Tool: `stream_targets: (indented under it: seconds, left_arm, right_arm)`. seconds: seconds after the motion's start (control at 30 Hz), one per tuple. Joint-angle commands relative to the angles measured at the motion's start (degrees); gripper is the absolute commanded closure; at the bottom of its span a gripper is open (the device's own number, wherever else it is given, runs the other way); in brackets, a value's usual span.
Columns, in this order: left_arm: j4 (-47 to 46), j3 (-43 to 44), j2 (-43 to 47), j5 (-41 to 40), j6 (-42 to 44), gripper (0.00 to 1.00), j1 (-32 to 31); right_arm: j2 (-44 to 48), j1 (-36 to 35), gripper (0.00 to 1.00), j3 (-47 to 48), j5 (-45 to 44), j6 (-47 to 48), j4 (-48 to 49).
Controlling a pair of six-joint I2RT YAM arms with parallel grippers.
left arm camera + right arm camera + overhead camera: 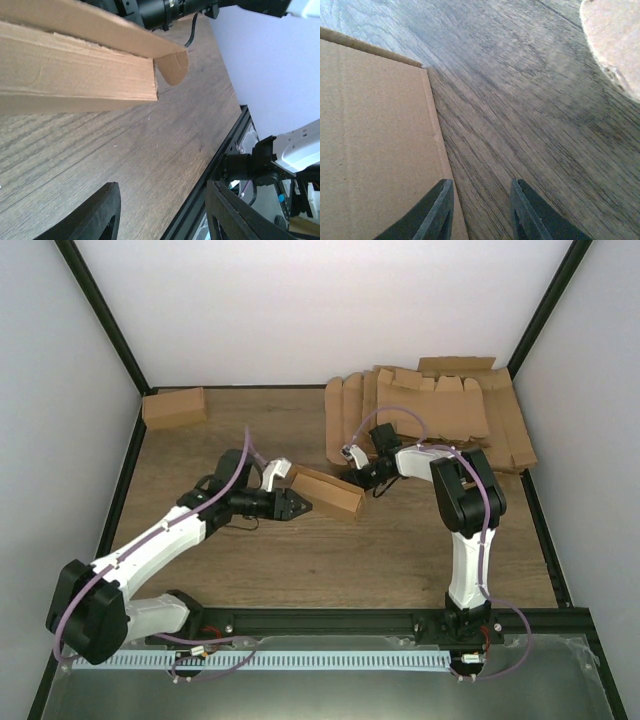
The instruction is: Fold the paper box
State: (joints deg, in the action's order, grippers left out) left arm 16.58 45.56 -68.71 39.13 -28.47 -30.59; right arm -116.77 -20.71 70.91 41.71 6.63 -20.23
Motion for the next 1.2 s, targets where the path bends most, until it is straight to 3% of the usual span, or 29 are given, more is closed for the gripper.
stream_targets:
  seconds: [0.0, 0.1, 0.2, 0.33, 0.5, 0.67, 0.7, 0.73, 0.8, 0.83, 1.0, 1.17]
  left_arm:
    - [-3.82, -0.84, -1.3, -2.04, 0.55, 0.52, -0.52]
    - [2.19, 2.14, -1.13, -13.94, 2.63, 0.51, 0.29]
    - [4.71, 5.34, -1.2, -19.88, 6.17, 0.46, 0.92]
    - [5.13, 7.77, -1.96, -24.89, 12.53, 0.28, 0.99]
    - [3.59, 9.02, -2.98, -30.99, 17.0, 0.23, 0.97]
    - [0.13, 8.75, -1.45, -33.21, 18.17, 0.17, 1.01]
    - [-0.88, 8.05, -0.56, -34.98, 17.96, 0.14, 0.98]
    - [-1.94, 7.22, 0.43, -35.86, 18.18, 0.11, 1.01]
    - [-3.55, 5.67, 2.55, -38.28, 18.28, 0.02, 0.99]
    - [-4.18, 5.07, 3.35, -39.21, 18.09, 0.0, 0.97]
    - [-0.97, 6.76, 2.68, -41.31, 17.49, 0.0, 1.11]
    - [1.86, 9.71, -2.68, -37.0, 18.21, 0.0, 1.06]
  right_arm:
    - [1.32, 0.59, 0.66, 1.64, -2.5, -0.64, -0.76]
    - [4.72, 4.18, 0.64, 1.17, -2.31, -4.98, 0.56]
    - [10.17, 6.5, 0.61, -0.34, -5.66, -7.78, 1.6]
    - [17.36, 8.46, 0.6, -2.56, -10.99, -11.77, 1.56]
    - [28.81, 8.81, 0.55, -7.25, -14.66, -15.46, 4.14]
    - [46.7, 8.07, 0.49, -17.68, -14.61, -20.85, 12.65]
    - [49.45, 8.05, 0.45, -19.72, -13.4, -21.58, 14.35]
    - [51.86, 8.05, 0.34, -21.35, -12.43, -22.52, 15.54]
    - [55.66, 8.11, 0.04, -24.44, -13.6, -26.48, 16.52]
    - [57.09, 8.08, 0.01, -26.22, -14.88, -29.33, 17.07]
    - [60.4, 8.14, 0.0, -31.65, -18.96, -35.9, 13.52]
    - [60.86, 8.19, 0.0, -34.16, -14.88, -35.0, 9.35]
